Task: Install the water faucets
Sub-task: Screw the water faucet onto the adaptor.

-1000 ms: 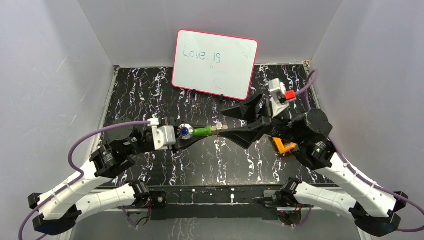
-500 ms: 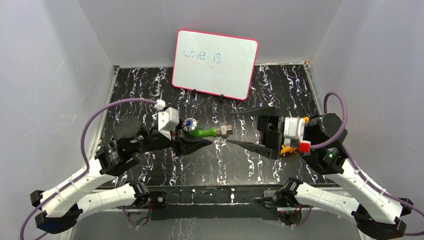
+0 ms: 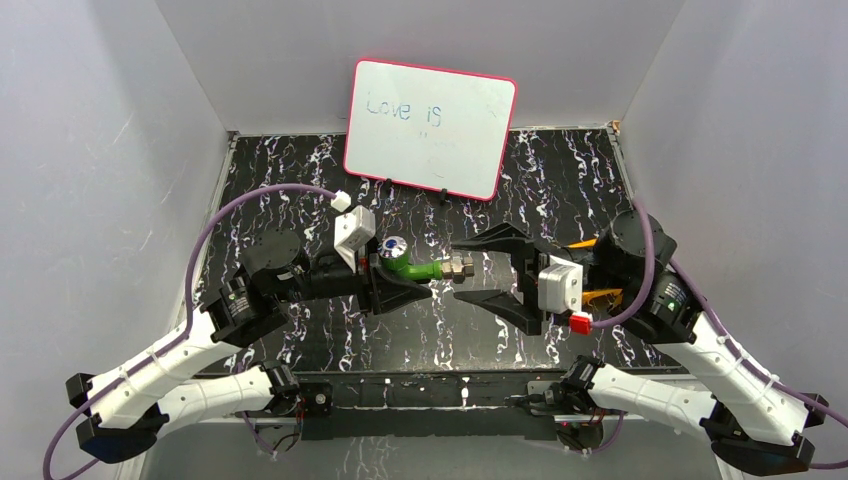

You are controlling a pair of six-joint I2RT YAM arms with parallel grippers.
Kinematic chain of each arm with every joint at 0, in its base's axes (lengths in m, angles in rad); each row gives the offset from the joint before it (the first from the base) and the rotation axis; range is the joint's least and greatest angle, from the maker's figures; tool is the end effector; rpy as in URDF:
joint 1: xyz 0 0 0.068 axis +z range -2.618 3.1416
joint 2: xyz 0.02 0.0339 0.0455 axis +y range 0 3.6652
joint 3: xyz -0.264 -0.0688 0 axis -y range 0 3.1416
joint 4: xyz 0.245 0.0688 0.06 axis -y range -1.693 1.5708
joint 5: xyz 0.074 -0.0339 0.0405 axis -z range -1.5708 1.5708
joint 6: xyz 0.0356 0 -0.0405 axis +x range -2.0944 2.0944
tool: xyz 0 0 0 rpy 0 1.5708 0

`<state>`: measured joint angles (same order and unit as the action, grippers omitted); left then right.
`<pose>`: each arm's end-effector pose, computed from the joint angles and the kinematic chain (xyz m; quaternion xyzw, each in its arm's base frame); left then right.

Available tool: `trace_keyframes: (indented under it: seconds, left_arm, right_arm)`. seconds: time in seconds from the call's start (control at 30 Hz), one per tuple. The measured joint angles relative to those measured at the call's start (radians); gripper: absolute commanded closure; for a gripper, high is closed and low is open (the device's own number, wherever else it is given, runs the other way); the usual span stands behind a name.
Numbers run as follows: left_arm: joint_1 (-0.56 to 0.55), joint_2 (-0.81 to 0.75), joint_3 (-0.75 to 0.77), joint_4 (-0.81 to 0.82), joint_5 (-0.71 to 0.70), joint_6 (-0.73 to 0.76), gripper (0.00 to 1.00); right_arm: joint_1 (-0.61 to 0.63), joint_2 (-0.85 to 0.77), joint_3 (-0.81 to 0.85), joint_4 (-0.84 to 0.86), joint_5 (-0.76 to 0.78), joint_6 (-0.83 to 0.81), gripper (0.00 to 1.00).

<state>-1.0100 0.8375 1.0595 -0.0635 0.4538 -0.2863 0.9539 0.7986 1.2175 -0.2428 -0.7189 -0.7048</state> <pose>0.0792 -0.1554 0.4388 0.3839 0.5307 -0.5639 0.5029 0.0587 0.1232 0.4747 -0.6254 0.2071 0.3133 0.6839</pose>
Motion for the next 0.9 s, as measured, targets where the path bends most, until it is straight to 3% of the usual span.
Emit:
trace_keyframes:
  seconds: [0.9]
  left_arm:
    - [0.000,0.006,0.002,0.002,0.004,-0.029,1.00]
  right_arm:
    - [0.000,0.011,-0.002,-0.078,0.042,-0.094,0.40]
